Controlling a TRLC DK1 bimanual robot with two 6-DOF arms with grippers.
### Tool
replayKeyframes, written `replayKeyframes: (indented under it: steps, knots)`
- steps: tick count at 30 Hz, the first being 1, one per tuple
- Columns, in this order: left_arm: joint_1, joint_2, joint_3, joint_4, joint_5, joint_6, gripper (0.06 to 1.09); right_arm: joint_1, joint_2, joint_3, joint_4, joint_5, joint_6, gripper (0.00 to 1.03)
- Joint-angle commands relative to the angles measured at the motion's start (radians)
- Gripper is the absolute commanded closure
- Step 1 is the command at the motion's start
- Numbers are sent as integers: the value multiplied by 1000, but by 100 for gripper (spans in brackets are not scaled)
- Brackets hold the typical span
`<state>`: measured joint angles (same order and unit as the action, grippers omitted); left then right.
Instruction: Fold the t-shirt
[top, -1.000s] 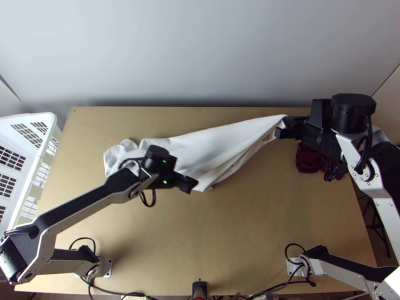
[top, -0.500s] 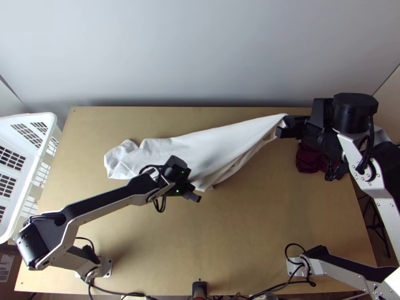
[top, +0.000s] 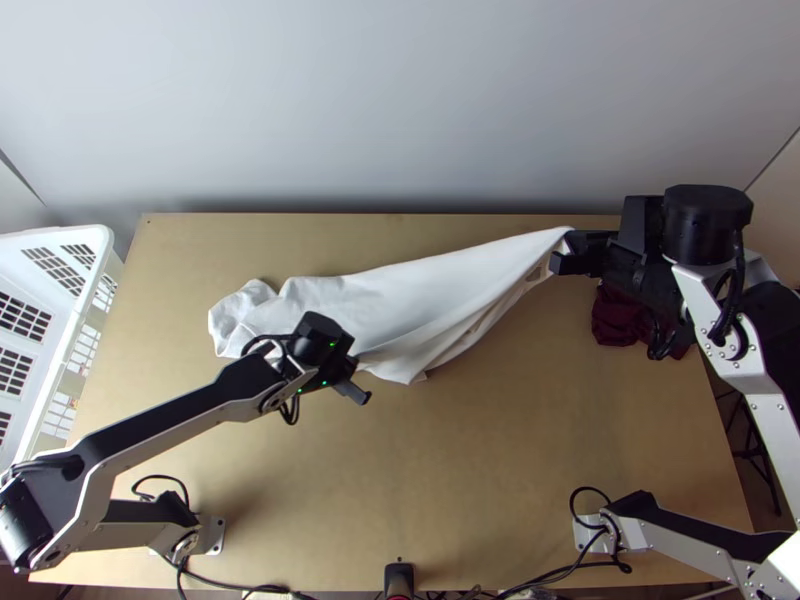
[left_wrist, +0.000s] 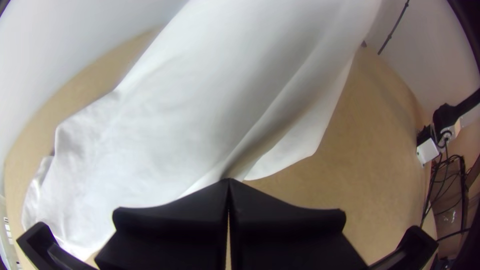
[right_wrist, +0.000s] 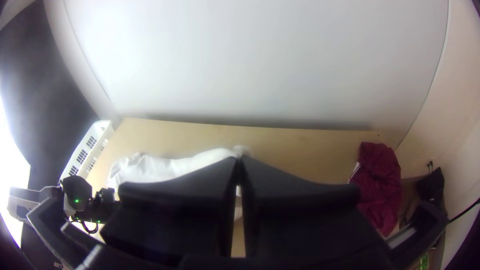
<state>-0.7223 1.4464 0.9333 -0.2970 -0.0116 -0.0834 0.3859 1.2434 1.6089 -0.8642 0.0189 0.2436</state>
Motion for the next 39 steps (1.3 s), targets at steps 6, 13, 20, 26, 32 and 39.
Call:
replayKeyframes:
  steps: [6, 13, 20, 26, 32, 39]
  knots:
    - [-58, -116, -113, 42, -102, 146, 59, 1, 2, -7, 2, -2, 5, 100]
    - [-120, -61, -71, 70, -108, 157, 16, 1, 5, -10, 2, -7, 3, 100]
    - [-108, 65, -53, 162, -111, 208, 20, -10, -4, -9, -4, -7, 3, 100]
    - [-89, 55, -100, 243, -76, 238, 105, -18, -5, -4, -4, -7, 3, 100]
    - [-69, -296, -180, 98, -2, 235, 105, -24, -5, -3, -4, -7, -1, 100]
    - [35, -712, -220, -225, 154, 215, 105, 15, 13, -27, -4, -17, -27, 100]
